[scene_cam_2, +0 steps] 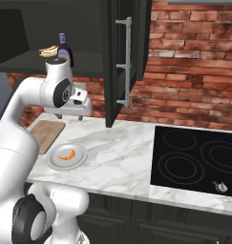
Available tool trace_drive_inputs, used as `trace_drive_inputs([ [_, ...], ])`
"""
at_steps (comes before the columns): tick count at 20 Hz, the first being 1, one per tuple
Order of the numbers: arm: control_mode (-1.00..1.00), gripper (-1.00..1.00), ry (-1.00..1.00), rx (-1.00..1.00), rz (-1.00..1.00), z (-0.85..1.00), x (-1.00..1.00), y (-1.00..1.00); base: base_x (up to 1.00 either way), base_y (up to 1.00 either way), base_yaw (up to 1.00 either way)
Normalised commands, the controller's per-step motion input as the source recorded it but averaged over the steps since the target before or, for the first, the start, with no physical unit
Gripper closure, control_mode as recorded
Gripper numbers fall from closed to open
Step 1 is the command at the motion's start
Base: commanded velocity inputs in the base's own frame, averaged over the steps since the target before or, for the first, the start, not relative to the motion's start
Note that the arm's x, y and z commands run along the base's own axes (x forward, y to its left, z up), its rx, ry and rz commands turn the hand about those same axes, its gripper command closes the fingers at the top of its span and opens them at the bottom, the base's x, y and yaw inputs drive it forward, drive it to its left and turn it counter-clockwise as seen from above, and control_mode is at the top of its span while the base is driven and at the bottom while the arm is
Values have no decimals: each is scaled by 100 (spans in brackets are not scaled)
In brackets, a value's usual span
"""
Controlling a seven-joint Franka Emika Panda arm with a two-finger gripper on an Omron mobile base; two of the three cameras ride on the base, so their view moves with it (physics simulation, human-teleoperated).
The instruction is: Pick the shrimp from the plate and place it on the cutting board. Then pick the condiment bottle from the cabinet and place it next to the cutting board.
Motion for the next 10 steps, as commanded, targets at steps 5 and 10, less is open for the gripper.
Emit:
trace_drive_inputs([
  [5,-100,-100,-1,0,0,-27,-22,14,0,0,0],
  [10,-100,-100,-2,0,0,-37,-22,23,0,0,0],
])
